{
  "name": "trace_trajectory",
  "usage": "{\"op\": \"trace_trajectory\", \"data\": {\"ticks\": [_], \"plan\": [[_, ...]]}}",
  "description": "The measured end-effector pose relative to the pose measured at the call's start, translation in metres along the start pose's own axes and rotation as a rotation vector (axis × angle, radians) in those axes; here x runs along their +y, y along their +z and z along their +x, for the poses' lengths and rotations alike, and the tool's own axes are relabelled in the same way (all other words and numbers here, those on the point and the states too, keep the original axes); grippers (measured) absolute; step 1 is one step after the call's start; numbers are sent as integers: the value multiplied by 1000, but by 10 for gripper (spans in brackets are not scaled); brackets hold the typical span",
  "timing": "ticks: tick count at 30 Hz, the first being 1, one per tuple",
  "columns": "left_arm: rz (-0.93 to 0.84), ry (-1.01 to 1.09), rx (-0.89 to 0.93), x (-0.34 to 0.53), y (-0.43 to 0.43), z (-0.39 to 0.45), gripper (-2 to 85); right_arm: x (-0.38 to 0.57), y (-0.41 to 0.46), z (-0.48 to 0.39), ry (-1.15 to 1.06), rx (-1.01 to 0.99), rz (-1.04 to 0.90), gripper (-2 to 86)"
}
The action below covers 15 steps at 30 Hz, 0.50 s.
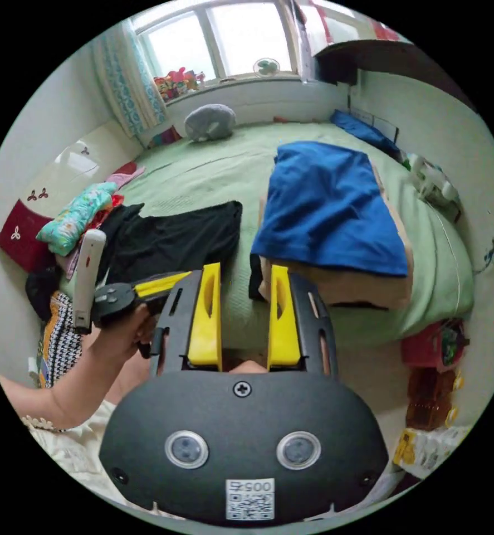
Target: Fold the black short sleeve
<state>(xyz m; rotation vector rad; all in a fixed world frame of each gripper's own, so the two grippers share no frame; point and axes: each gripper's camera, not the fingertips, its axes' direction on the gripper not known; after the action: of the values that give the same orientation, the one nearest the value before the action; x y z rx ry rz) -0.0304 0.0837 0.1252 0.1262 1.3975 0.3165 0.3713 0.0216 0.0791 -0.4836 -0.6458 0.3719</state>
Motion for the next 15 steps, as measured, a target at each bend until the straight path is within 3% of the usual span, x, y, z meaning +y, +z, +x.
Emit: {"op": "trace_trajectory", "data": {"ticks": [5, 11, 15], "plan": [[50, -34, 17, 6, -26, -16, 47, -112, 69, 0, -60, -129, -185, 140], [43, -1, 42, 6, -39, -28, 47, -178, 167, 28, 135, -167, -435, 140], [33, 14, 57, 8, -45, -30, 48, -195, 198, 32, 191, -225, -477, 134]]}}
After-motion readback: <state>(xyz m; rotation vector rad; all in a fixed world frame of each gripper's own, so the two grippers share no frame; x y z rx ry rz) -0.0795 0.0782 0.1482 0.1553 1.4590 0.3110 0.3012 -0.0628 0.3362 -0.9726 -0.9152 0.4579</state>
